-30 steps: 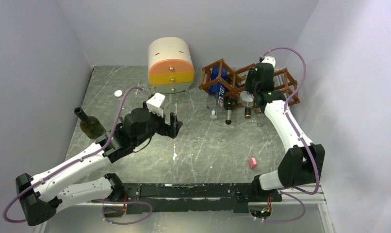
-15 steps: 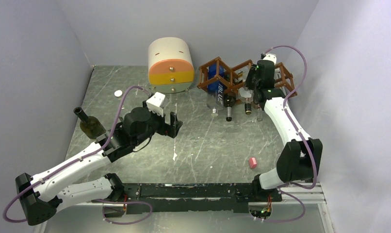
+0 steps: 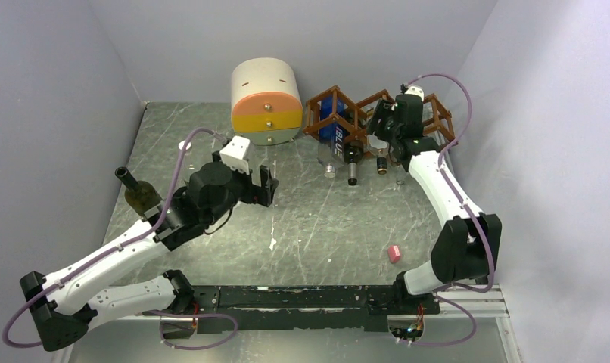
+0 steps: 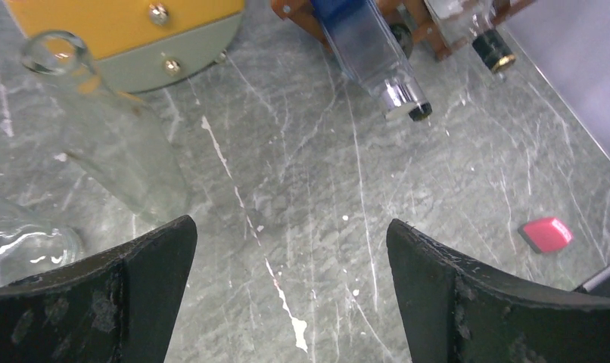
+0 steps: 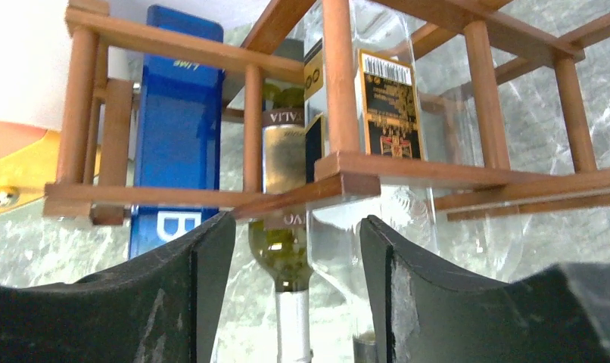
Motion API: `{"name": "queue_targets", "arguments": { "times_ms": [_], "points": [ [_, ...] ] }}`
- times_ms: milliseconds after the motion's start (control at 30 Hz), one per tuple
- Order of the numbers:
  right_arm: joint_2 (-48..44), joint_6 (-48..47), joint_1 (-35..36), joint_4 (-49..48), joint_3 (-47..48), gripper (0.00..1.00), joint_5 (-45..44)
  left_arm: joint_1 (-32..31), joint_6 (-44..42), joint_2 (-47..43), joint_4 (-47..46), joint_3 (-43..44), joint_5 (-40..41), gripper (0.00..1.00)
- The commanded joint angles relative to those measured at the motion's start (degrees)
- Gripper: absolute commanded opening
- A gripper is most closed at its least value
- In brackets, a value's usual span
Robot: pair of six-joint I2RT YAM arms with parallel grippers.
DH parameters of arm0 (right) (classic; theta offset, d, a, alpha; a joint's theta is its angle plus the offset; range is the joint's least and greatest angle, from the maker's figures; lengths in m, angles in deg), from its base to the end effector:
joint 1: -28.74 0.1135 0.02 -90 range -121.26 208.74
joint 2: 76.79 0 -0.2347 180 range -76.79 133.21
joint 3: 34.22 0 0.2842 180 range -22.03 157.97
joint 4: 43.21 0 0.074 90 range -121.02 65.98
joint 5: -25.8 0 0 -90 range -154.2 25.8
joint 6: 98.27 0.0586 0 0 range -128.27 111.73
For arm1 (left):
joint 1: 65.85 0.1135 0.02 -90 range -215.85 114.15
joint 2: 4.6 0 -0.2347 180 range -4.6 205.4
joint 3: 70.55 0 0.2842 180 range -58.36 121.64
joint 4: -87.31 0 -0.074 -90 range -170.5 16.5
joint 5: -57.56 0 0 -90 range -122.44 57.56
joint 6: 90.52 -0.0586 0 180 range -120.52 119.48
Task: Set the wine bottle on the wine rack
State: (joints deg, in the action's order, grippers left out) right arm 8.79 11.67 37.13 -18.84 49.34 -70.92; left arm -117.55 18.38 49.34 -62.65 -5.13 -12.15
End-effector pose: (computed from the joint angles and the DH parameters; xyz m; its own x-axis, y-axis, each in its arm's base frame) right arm 0.4010 0.0522 0.2787 -0.4274 0.2793 -0.8598 0.1112 0.9601 0.2566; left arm 0.1911 -0.2092 0.3187 -0.3591 -0.0355 -0.9326 0.4397 0.8750 -0.2026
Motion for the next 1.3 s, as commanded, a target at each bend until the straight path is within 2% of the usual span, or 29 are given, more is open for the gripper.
{"name": "queue_targets", "arguments": {
  "times_ms": [0,133,267,400,533,733,900,1133,1267],
  "points": [
    [-6.0,1.2,0.5,3.9,2.5,0.66,1.1,0.0,0.3,-0.6,2.7,5.6,5.9,1.0],
    [-11.7,0.1,2.2,5.2,1.1,0.66,2.9,0.0,-0.5,-1.8,5.3,9.9,9.8,0.99],
    [-16.0,-0.5,6.9,4.9,-0.8,0.66,5.4,0.0,-2.3,-4.6,6.9,13.6,10.1,1.0],
    [-18.1,-1.8,18.0,2.5,-2.9,0.66,2.8,0.0,-4.2,-8.4,7.1,15.2,8.5,1.0],
    [-17.1,-1.7,26.9,-2.3,-4.0,0.67,4.1,0.0,-4.7,-11.8,7.6,16.0,7.6,0.99],
    [-9.4,-2.9,38.6,-8.5,-1.7,0.71,2.9,0.0,-4.3,-15.4,8.8,16.0,7.8,0.99],
    [0.9,-3.1,44.1,-10.1,4.4,0.72,-1.6,0.0,-3.6,-16.8,9.7,15.1,7.6,0.99],
    [13.7,-4.5,45.9,-9.7,15.4,0.72,-2.9,0.0,-3.1,-17.7,10.3,14.6,7.2,0.99],
    [19.5,-6.9,46.4,-8.7,21.7,0.68,-5.3,0.0,-2.5,-18.2,10.6,14.0,7.2,0.99]
  ]
}}
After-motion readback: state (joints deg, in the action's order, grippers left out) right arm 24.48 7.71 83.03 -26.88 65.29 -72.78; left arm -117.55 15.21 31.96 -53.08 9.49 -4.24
